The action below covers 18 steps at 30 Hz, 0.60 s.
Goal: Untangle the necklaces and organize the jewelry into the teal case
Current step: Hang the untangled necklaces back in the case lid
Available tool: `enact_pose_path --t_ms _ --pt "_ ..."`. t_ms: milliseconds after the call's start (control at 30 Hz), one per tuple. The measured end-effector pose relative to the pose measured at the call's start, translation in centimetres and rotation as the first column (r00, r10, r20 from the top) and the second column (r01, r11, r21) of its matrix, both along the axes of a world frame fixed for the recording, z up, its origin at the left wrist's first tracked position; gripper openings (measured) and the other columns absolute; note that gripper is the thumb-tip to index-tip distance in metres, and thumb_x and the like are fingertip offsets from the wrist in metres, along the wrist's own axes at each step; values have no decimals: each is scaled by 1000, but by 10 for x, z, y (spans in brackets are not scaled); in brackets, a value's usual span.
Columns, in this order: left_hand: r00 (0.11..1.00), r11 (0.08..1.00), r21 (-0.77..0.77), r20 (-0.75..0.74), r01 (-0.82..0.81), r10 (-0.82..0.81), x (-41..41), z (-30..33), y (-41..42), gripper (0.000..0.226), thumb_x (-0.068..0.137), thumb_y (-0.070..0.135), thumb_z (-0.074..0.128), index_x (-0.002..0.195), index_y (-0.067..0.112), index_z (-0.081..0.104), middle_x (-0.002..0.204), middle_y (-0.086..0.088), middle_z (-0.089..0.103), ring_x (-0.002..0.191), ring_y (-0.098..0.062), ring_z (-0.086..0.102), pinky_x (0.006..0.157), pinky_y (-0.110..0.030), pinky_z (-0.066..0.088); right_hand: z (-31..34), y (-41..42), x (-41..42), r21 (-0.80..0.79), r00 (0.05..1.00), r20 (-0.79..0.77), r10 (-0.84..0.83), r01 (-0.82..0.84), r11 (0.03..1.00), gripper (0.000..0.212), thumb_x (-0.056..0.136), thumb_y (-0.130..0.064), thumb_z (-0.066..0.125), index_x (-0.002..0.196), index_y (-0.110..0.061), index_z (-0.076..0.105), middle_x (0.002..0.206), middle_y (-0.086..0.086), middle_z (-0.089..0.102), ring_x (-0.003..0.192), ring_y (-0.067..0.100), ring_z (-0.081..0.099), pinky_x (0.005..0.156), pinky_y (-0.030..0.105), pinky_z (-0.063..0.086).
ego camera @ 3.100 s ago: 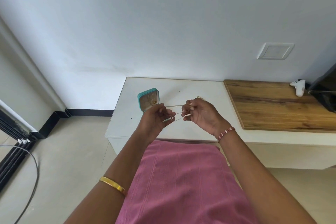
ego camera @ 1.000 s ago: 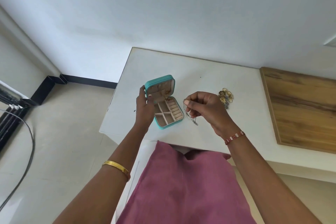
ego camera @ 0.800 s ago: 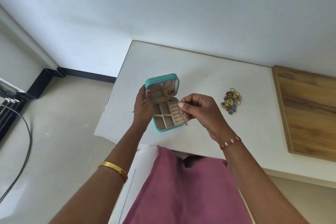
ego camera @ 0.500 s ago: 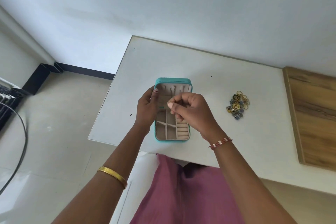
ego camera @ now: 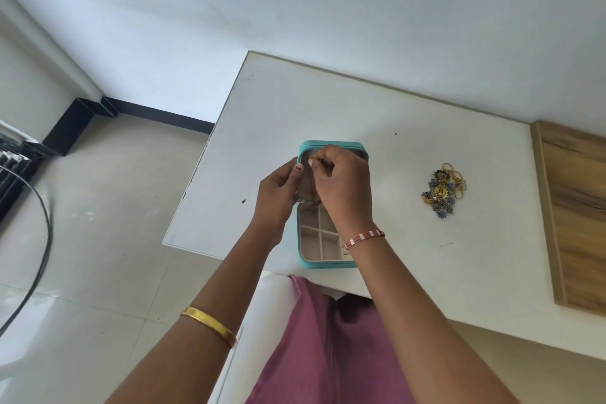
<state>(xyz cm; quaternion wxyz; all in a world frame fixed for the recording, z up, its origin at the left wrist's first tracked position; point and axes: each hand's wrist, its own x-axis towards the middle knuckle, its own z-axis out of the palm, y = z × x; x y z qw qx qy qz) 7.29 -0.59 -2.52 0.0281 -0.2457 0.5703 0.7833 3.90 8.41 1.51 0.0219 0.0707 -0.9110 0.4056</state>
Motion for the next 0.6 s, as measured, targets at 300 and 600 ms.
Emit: enact_pose_path --t_ms 300,600 --pt "996 996 -43 -45 -80 78 0 1 10 24 96 19 47 114 20 64 104 -1 69 93 -9 63 94 -32 49 -12 -17 0 -31 975 -169 -147 143 989 14 81 -5 60 69 -2 66 68 11 67 63 24 59 61 33 51" --pt "994 994 -60 -66 -94 90 2 -1 15 24 97 16 46 105 26 66 87 10 69 74 4 62 76 -14 50 -11 -13 0 -300 890 160 -428 457 838 6 75 -7 67 70 -8 71 68 4 69 62 21 63 69 33 55"
